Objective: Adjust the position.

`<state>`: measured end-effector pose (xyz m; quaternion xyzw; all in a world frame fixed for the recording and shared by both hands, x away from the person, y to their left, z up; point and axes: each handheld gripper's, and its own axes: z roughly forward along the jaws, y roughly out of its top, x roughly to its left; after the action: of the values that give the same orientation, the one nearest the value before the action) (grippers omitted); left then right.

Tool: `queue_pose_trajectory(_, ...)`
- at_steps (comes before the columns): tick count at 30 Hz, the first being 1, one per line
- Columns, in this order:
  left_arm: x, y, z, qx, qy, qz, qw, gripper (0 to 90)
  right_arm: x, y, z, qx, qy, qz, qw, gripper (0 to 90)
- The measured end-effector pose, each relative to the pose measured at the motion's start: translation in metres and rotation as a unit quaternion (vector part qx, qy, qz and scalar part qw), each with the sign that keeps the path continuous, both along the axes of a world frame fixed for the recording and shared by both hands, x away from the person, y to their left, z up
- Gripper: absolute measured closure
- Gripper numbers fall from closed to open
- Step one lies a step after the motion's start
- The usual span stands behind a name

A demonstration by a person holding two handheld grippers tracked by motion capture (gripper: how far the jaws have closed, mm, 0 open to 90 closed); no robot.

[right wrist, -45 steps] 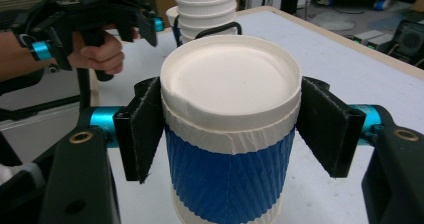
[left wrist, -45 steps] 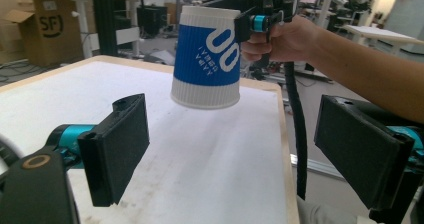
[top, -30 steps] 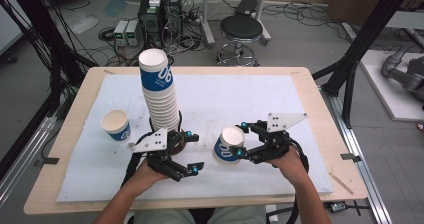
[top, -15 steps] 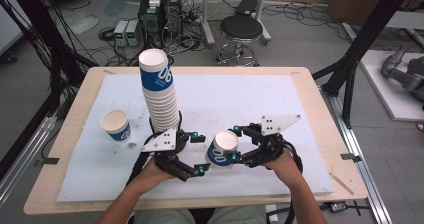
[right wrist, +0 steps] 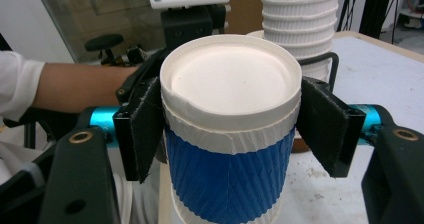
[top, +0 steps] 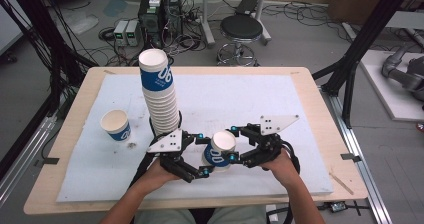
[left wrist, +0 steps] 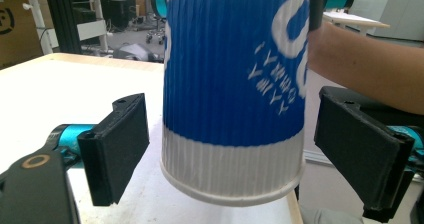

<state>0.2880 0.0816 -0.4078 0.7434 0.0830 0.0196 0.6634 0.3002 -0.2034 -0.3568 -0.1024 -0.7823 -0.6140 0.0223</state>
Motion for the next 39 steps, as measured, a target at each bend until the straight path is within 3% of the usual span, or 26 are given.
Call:
queue_pose_trajectory(12, 0.000, -0.005, -0.006, -0.001, 0.012, -0.001, 0.9999, 14.5, 0.000, 0.001, -0.001, 0.014, 0.009, 0.005, 0.9998, 31.0)
queue_pose_trajectory(22, -0.001, -0.002, -0.006, 0.018, -0.003, -0.002, 0.9998, 27.6, 0.000, 0.000, -0.004, 0.009, 0.009, 0.002, 0.9999, 31.6)
queue_pose_trajectory(24, -0.001, 0.000, -0.006, 0.022, -0.004, 0.002, 0.9997, 28.3, 0.001, 0.000, -0.007, 0.010, 0.013, -0.001, 0.9999, 28.8)
queue_pose_trajectory(26, 0.000, 0.001, -0.006, 0.024, -0.001, 0.005, 0.9997, 28.8, 0.001, 0.001, -0.007, 0.003, 0.025, -0.024, 0.9994, 18.0)
queue_pose_trajectory(28, 0.001, 0.003, -0.006, 0.027, 0.001, 0.007, 0.9996, 29.0, 0.001, 0.000, -0.008, 0.001, 0.034, -0.037, 0.9987, 18.1)
queue_pose_trajectory(36, 0.003, 0.011, -0.002, 0.061, 0.015, 0.012, 0.9979, 29.7, 0.000, -0.003, -0.006, -0.007, 0.026, -0.040, 0.9988, 18.0)
queue_pose_trajectory(39, 0.002, 0.013, 0.007, 0.097, 0.012, 0.016, 0.9951, 29.9, -0.002, -0.006, -0.001, -0.020, 0.012, -0.038, 0.9990, 18.0)
